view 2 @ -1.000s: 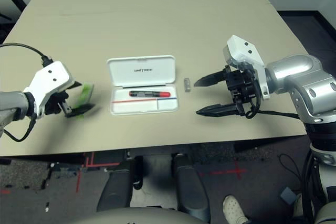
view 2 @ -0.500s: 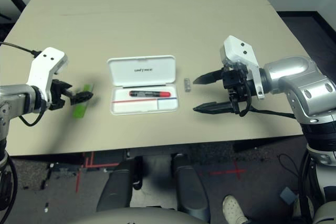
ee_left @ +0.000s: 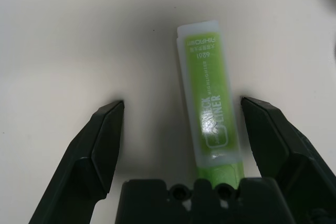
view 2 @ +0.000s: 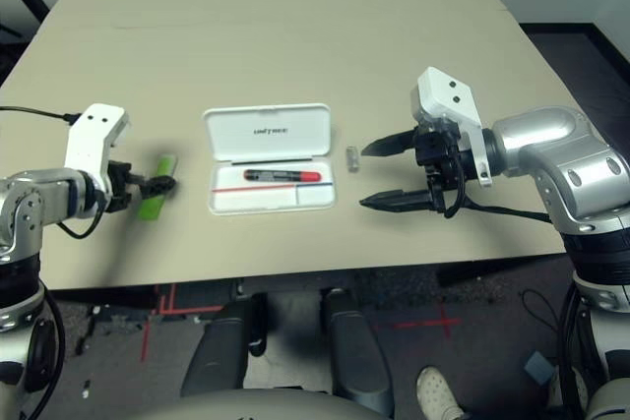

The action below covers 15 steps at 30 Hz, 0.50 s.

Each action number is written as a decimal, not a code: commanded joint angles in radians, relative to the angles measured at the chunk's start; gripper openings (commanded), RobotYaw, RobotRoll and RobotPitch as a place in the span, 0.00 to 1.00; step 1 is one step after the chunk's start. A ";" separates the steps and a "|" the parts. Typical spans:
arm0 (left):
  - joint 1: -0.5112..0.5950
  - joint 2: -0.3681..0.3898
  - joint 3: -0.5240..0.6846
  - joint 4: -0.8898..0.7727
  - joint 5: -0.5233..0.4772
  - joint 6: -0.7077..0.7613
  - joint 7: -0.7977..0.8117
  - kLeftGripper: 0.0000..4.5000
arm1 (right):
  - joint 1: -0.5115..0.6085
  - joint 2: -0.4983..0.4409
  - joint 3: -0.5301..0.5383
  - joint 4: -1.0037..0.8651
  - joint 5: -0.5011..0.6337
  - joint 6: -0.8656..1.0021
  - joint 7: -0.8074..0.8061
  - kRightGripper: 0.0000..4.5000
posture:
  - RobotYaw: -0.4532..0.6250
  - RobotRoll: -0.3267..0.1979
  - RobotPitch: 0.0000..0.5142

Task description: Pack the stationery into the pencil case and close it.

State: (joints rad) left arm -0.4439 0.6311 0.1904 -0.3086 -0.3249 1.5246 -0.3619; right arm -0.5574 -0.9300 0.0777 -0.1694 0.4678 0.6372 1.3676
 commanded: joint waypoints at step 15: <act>0.052 0.060 -0.098 -0.047 -0.039 -0.012 -0.042 0.24 | 0.007 -0.011 0.008 -0.008 -0.011 -0.015 -0.015 1.00 | 0.42 0.62 0.42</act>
State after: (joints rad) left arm -0.4194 0.6709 0.1283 -0.3471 -0.3506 1.4991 -0.3846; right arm -0.5524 -0.9341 0.0777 -0.1707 0.4664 0.6294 1.3549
